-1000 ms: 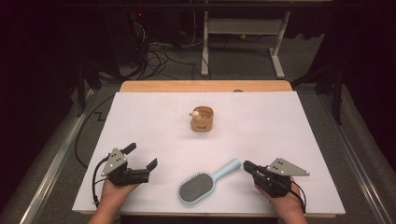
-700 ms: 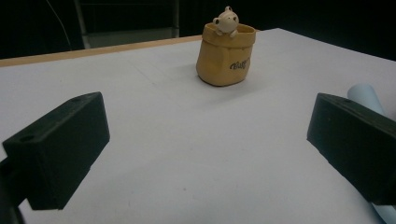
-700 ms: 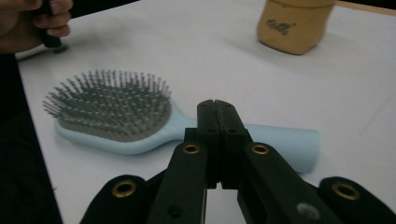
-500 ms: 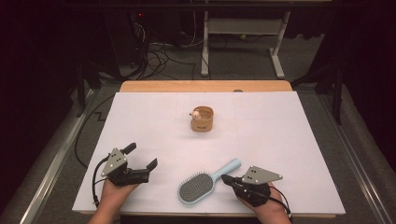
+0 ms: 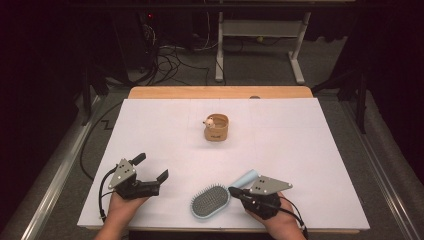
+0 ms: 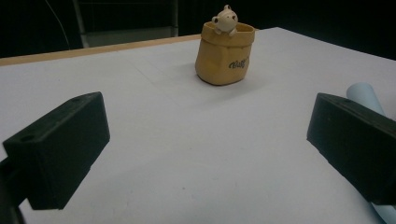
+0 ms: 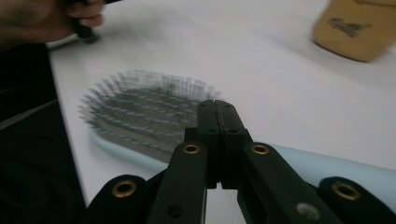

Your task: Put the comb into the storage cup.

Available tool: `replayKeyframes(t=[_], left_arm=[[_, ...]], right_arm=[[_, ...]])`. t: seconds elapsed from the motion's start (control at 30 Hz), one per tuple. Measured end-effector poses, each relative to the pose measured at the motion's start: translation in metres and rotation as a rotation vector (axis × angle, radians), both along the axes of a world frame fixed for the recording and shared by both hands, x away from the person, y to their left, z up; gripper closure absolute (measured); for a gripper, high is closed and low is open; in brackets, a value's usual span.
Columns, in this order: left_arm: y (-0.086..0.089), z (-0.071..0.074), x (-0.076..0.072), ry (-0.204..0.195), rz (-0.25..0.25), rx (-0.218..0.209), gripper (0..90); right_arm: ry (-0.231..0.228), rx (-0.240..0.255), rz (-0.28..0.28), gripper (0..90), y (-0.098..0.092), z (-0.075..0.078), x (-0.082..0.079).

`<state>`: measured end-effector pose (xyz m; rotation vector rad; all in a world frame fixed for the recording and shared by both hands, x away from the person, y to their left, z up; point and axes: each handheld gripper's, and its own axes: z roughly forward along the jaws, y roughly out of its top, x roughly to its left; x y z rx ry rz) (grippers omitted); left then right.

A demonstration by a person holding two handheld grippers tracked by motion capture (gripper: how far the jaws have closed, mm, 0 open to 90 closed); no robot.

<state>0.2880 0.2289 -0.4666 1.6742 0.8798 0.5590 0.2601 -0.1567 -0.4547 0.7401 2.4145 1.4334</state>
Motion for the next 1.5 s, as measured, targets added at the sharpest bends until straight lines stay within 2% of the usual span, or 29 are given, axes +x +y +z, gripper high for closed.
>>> replayKeyframes(t=[0.03, 0.07, 0.23, 0.37, 0.47, 0.5, 0.7, 0.9, 1.13, 1.17, 1.37, 1.5], left_arm=[[0.000, 0.000, 0.000, 0.000, 0.000, 0.000, 0.0], [0.000, 0.000, 0.000, 0.000, 0.000, -0.001, 0.0], [0.001, 0.000, 0.000, -0.001, 0.002, -0.003, 0.0], [0.001, 0.000, 0.000, 0.000, 0.001, -0.001, 0.0], [0.001, 0.000, 0.000, 0.000, -0.001, -0.001, 0.0], [0.001, 0.000, 0.000, 0.002, -0.001, 0.000, 0.0], [0.001, 0.000, 0.000, 0.003, -0.001, 0.002, 0.0], [0.000, -0.001, 0.001, 0.005, -0.002, 0.002, 0.0], [0.001, -0.001, 0.000, 0.006, -0.001, 0.001, 0.0], [0.001, -0.001, 0.000, 0.006, 0.000, -0.001, 0.0], [0.001, 0.000, 0.000, 0.004, 0.000, -0.002, 0.0], [0.002, 0.000, 0.000, 0.004, 0.000, -0.004, 0.0]], right_arm=[[0.000, 0.000, 0.000, 90.0, 0.000, 0.000, 0.000], [-0.011, 0.003, 0.049, 90.0, 0.009, 0.001, -0.008], [-0.022, -0.013, 0.157, 90.0, 0.029, 0.000, -0.025], [-0.006, -0.041, 0.207, 90.0, 0.039, -0.005, -0.030], [0.003, -0.076, 0.222, 90.0, 0.044, -0.009, -0.031], [0.002, -0.097, 0.222, 90.0, 0.046, -0.010, -0.030], [0.003, -0.137, 0.229, 90.0, 0.054, -0.013, -0.023], [-0.001, -0.147, 0.228, 90.0, 0.060, -0.015, -0.022], [-0.032, -0.134, 0.175, 90.0, 0.071, -0.015, -0.019], [-0.042, -0.134, 0.153, 90.0, 0.075, -0.014, -0.017], [-0.052, -0.146, 0.140, 90.0, 0.084, -0.015, -0.014], [-0.068, -0.152, 0.112, 90.0, 0.094, -0.015, -0.010]])
